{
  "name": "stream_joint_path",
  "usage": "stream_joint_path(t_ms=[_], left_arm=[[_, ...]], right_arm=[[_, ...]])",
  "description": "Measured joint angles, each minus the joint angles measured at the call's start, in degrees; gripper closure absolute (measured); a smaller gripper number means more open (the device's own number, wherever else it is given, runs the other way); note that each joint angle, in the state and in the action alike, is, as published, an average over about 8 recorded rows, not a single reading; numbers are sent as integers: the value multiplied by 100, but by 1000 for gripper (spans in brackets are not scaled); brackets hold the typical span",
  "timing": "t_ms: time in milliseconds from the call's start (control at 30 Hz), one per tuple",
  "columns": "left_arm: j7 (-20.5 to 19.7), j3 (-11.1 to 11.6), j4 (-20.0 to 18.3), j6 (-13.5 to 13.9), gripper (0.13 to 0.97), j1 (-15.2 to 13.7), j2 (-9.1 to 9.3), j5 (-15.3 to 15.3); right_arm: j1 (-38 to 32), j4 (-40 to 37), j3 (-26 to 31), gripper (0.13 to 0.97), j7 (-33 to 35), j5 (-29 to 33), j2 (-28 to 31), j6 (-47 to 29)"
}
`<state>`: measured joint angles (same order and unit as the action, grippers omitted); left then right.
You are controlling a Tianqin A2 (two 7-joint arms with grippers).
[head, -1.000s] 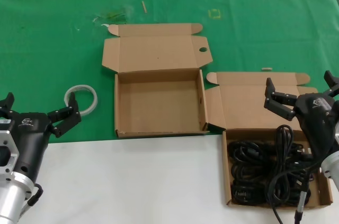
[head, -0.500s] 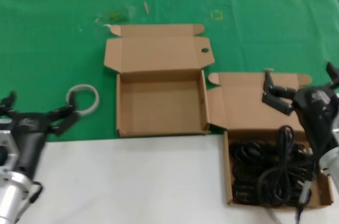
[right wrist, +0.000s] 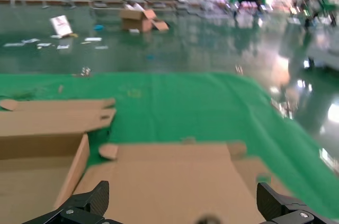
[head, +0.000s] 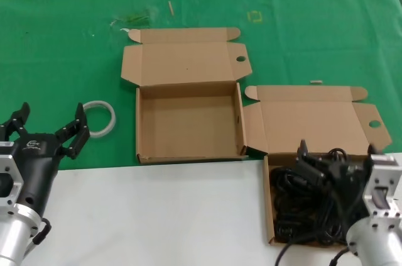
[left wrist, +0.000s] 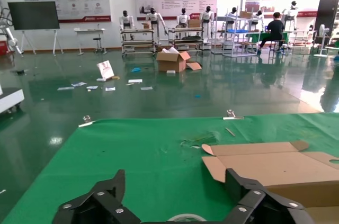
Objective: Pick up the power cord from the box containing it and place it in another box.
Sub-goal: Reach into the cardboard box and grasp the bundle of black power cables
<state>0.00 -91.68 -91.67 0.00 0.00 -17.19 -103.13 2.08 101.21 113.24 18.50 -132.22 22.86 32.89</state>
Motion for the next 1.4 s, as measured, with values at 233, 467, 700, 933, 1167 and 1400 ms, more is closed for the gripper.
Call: stream_joint_path(t_ms=[233,467,700,933,1167,1400], left_arm=[[0,0,0,0,494,0,0,0],[-2,0,0,0,652,0,0,0],[-3,0,0,0,806,0,0,1],[-3,0,0,0,846,0,0,2],[-2,0,0,0,920,0,0,2],[-2,0,0,0,956,0,0,2]], right_arm=[[267,-370,-378,132,-524,292,-443,-334],[284,-801,-619,161,-796,429,-695,-584],[182,-1320,-802,189,-1085,660,-898,-980],[64,-1544,-825,281,-1101,688,-931,-1099],[-7,-1649,-787,406,-1055,613,-916,-1120],[-59,-1709,-749,553,-1017,548,-932,-1106]])
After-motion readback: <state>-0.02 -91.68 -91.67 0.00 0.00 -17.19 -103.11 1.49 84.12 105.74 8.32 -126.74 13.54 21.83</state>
